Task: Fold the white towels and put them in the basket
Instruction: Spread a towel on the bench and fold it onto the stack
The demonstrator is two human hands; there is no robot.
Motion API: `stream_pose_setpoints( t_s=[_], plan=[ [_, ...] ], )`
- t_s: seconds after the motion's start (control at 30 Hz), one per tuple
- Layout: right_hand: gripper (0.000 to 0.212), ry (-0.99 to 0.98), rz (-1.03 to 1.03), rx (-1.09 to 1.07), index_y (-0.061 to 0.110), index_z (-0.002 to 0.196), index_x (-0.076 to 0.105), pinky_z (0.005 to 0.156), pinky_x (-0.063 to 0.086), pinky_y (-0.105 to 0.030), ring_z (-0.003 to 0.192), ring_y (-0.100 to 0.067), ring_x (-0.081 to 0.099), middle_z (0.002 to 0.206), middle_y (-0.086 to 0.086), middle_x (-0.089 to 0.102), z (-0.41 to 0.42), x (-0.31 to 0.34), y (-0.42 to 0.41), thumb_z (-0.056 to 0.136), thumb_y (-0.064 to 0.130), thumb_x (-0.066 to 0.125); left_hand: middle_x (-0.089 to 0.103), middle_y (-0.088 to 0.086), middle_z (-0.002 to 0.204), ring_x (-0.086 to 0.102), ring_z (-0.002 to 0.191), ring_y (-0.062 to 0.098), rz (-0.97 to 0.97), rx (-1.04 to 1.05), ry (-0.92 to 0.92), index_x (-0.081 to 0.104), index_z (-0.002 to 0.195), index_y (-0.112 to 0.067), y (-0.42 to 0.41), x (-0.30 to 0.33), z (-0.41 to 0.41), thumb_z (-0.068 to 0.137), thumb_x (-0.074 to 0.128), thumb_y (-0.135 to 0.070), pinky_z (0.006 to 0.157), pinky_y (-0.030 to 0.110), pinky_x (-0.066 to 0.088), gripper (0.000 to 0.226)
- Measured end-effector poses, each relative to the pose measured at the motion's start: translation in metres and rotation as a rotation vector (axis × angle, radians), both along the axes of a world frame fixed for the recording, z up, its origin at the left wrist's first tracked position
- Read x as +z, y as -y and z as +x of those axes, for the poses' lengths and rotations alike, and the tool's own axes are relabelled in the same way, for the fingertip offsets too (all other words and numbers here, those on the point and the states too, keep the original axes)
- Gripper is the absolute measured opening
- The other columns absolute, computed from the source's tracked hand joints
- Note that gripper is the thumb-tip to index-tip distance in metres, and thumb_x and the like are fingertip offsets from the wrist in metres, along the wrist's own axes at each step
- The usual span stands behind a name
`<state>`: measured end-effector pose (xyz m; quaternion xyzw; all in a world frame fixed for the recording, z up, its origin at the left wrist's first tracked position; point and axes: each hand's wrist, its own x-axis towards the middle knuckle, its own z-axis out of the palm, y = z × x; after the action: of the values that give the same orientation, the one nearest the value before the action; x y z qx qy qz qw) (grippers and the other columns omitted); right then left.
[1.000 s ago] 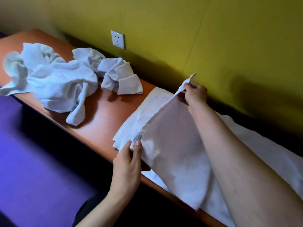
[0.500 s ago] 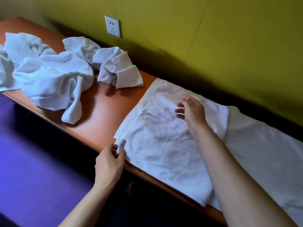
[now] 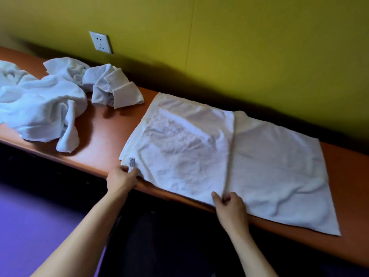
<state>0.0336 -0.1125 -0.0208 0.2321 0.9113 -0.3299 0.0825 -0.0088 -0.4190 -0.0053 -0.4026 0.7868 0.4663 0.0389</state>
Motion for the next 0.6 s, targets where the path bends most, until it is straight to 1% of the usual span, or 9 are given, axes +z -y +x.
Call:
stream_pose_setpoints(
  t_s=[0.1, 0.17, 0.23, 0.3, 0.37, 0.43, 0.5, 0.57, 0.6],
  plan=[
    [0.021, -0.01, -0.071, 0.027, 0.015, 0.087, 0.054, 0.078, 0.041, -0.033, 0.096, -0.034, 0.061, 0.095, -0.01, 0.065, 0.004, 0.002, 0.007, 0.092, 0.033, 0.064, 0.073, 0.012, 0.074, 0.073, 0.068, 0.029, 0.142, 0.066, -0.115, 0.063, 0.079, -0.013, 0.006, 0.0, 0.008, 0.077, 0.069, -0.048, 0.079, 0.049, 0.062, 0.035],
    [0.015, -0.047, -0.127, -0.017, 0.013, 0.092, 0.055, 0.076, 0.046, -0.035, 0.091, -0.033, 0.064, 0.093, -0.01, 0.069, 0.008, 0.006, 0.009, 0.095, 0.027, 0.06, 0.07, 0.018, 0.09, 0.071, 0.061, 0.025, 0.276, 0.128, -0.209, 0.059, 0.092, -0.008, 0.002, 0.014, 0.016, 0.093, 0.069, -0.027, 0.069, 0.04, 0.064, 0.021],
    [0.011, -0.1, -0.204, -0.051, 0.016, 0.093, 0.054, 0.072, 0.053, -0.035, 0.076, -0.024, 0.069, 0.081, -0.004, 0.07, 0.016, 0.013, 0.009, 0.097, 0.024, 0.057, 0.065, 0.02, 0.099, 0.071, 0.057, 0.02, 0.368, 0.163, -0.281, 0.054, 0.108, -0.002, 0.0, 0.024, 0.027, 0.095, 0.066, -0.014, 0.058, 0.029, 0.063, 0.021],
    [0.01, -0.139, -0.261, -0.077, 0.015, 0.091, 0.054, 0.06, 0.052, -0.024, 0.057, -0.01, 0.066, 0.071, 0.0, 0.068, 0.026, 0.019, 0.006, 0.099, 0.021, 0.056, 0.063, 0.018, 0.099, 0.072, 0.063, 0.017, 0.39, 0.17, -0.332, 0.053, 0.112, -0.003, 0.001, 0.031, 0.042, 0.093, 0.069, -0.01, 0.059, 0.026, 0.062, 0.025],
    [0.012, -0.154, -0.276, -0.088, 0.014, 0.089, 0.054, 0.055, 0.046, -0.021, 0.051, -0.005, 0.063, 0.068, -0.001, 0.068, 0.036, 0.022, 0.002, 0.099, 0.019, 0.055, 0.064, 0.016, 0.097, 0.073, 0.066, 0.016, 0.393, 0.169, -0.355, 0.052, 0.113, -0.004, 0.001, 0.036, 0.057, 0.093, 0.068, -0.007, 0.06, 0.025, 0.062, 0.026],
    [0.015, -0.145, -0.275, -0.089, 0.016, 0.084, 0.055, 0.06, 0.048, -0.028, 0.051, -0.005, 0.065, 0.066, -0.001, 0.069, 0.047, 0.02, -0.002, 0.099, 0.017, 0.057, 0.066, 0.017, 0.097, 0.072, 0.067, 0.017, 0.398, 0.163, -0.366, 0.053, 0.111, -0.007, -0.002, 0.038, 0.071, 0.093, 0.067, -0.005, 0.06, 0.025, 0.062, 0.023],
    [0.014, -0.152, -0.265, -0.091, 0.018, 0.083, 0.057, 0.071, 0.054, -0.037, 0.063, -0.012, 0.07, 0.069, 0.001, 0.071, 0.055, 0.018, -0.005, 0.097, 0.016, 0.059, 0.067, 0.017, 0.099, 0.073, 0.066, 0.016, 0.403, 0.158, -0.374, 0.054, 0.11, -0.01, -0.005, 0.038, 0.081, 0.093, 0.067, -0.005, 0.06, 0.025, 0.062, 0.022],
    [0.008, -0.206, -0.3, -0.121, 0.021, 0.096, 0.059, 0.077, 0.055, -0.041, 0.076, -0.02, 0.072, 0.074, 0.004, 0.072, 0.058, 0.022, -0.005, 0.095, 0.013, 0.061, 0.069, 0.014, 0.098, 0.073, 0.064, 0.013, 0.431, 0.159, -0.395, 0.057, 0.114, -0.014, -0.009, 0.041, 0.085, 0.093, 0.064, -0.001, 0.059, 0.026, 0.061, 0.025],
    [0.017, -0.243, -0.359, -0.148, 0.023, 0.106, 0.058, 0.075, 0.055, -0.041, 0.076, -0.021, 0.072, 0.074, 0.003, 0.073, 0.058, 0.027, -0.005, 0.095, 0.01, 0.061, 0.069, 0.012, 0.095, 0.071, 0.062, 0.013, 0.447, 0.151, -0.41, 0.059, 0.114, -0.018, -0.011, 0.045, 0.085, 0.093, 0.062, 0.001, 0.058, 0.026, 0.061, 0.028]
  ],
)
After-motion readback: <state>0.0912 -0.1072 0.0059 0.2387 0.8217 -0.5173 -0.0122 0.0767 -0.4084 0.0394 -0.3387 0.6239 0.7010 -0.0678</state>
